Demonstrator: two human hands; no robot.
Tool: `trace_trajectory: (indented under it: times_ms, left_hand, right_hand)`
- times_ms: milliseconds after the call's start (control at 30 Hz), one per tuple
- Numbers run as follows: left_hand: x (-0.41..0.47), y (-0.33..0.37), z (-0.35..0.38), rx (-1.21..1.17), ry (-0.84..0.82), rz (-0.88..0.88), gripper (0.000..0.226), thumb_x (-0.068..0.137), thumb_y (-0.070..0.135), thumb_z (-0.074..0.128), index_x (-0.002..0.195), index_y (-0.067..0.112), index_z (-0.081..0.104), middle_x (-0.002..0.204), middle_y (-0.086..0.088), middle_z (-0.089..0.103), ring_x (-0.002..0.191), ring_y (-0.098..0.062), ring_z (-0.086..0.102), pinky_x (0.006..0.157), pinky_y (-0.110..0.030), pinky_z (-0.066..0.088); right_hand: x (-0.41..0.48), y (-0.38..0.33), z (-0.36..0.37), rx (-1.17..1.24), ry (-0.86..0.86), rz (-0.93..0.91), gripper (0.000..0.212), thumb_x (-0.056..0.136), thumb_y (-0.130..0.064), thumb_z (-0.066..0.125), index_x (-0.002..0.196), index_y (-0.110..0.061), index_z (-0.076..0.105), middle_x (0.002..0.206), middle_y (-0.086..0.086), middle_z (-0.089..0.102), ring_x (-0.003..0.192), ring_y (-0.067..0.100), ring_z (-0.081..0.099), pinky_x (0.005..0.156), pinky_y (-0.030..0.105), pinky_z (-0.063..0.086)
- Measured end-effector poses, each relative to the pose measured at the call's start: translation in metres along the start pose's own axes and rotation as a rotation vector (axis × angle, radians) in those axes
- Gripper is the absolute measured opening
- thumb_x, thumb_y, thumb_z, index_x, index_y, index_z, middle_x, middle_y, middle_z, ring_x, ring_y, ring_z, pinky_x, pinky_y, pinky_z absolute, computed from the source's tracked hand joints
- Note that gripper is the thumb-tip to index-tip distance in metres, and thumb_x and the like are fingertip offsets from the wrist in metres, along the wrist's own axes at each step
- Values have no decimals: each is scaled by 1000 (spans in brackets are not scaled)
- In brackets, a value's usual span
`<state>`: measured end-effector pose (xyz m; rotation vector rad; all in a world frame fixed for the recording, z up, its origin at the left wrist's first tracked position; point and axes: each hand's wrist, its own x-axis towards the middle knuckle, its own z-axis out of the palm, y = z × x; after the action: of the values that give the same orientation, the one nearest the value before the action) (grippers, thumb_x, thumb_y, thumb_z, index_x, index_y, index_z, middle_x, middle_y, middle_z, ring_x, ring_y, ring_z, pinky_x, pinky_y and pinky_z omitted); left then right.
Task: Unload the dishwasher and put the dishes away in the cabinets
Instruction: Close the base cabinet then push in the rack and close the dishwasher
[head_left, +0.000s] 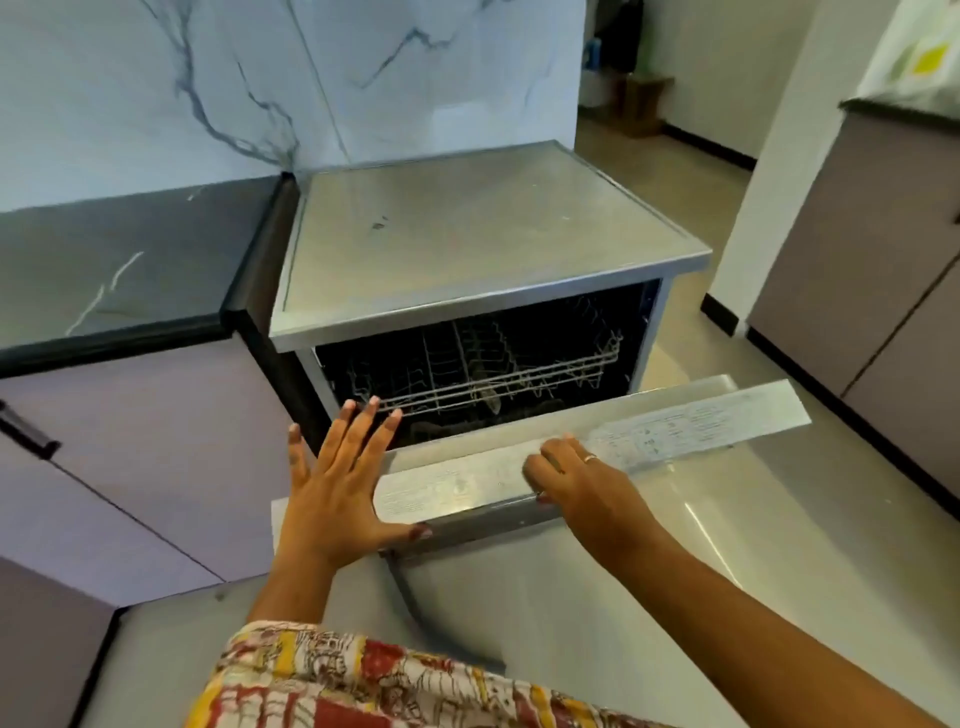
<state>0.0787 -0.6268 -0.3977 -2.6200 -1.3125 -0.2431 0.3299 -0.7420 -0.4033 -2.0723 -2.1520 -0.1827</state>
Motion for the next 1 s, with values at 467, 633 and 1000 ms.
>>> trace_trajectory:
  times_ms: [467,633,1000]
  left_hand:
    - [22,22,0,-166,-46,-416,87,80,76,19,149,28,-4,158,-9,-8,144,-27,-15,110,-56,-7]
    - [41,28,1,-245,-48,-491,90,89,57,37,143,16,-22,156,-11,-21,143,-29,-22,111,-45,-15]
    - [97,12,5,-345,62,-528,93,85,68,17,144,6,-18,152,-14,-19,142,-27,-21,118,-44,-4]
  right_hand:
    - [87,10,-47,9,-240,32,22,88,-1,50,107,-12,52,103,11,61,87,27,58,70,36,47]
    - [113,22,-57,-96,-352,-41,41,95,-5,42,136,-12,42,121,14,56,110,31,56,91,38,46]
    - [146,44,-63,103,-375,-44,59,92,-6,55,145,-21,34,149,11,34,137,29,35,109,36,35]
